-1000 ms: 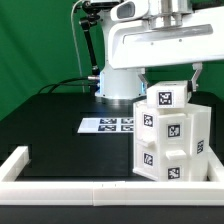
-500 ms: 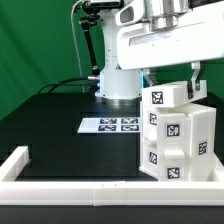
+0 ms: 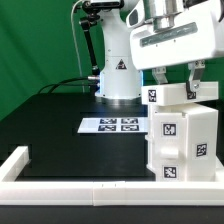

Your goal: Assemble cabinet

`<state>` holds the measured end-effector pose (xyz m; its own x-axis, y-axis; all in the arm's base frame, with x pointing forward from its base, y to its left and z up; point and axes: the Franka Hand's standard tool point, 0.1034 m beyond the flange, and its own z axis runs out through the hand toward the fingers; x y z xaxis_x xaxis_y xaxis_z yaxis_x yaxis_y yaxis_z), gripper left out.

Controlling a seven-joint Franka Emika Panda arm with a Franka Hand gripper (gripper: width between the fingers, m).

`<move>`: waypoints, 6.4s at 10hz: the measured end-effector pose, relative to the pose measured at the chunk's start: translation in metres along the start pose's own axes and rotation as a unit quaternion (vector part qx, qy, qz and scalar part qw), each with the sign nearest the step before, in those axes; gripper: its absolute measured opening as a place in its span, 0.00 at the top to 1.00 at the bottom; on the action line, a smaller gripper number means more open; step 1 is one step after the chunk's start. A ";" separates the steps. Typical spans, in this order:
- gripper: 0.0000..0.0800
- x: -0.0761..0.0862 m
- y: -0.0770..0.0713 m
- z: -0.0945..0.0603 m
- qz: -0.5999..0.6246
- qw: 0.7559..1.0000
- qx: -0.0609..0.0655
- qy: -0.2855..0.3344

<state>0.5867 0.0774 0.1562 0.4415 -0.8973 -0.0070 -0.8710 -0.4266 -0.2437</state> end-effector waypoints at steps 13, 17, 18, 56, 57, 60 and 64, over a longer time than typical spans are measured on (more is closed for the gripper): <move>0.00 -0.002 -0.011 -0.024 -0.017 0.999 0.014 -0.023; 0.00 0.000 -0.021 -0.030 -0.302 0.953 0.007 -0.030; 0.00 0.003 -0.021 -0.029 -0.356 0.934 0.007 -0.033; 0.30 -0.001 -0.001 0.008 -0.865 0.491 -0.077 -0.066; 0.30 -0.003 -0.002 0.008 -0.846 0.524 -0.079 -0.062; 0.30 -0.002 -0.002 0.008 -0.787 0.609 -0.084 -0.053; 0.30 -0.011 -0.004 0.010 -0.680 0.726 -0.091 -0.039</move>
Offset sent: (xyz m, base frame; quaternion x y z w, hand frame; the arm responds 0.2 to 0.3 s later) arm 0.0000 0.0000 0.0000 0.0000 0.0000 0.0000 1.0000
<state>0.5876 0.0899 0.1479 0.9251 0.3745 0.0629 0.3714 -0.9268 0.0556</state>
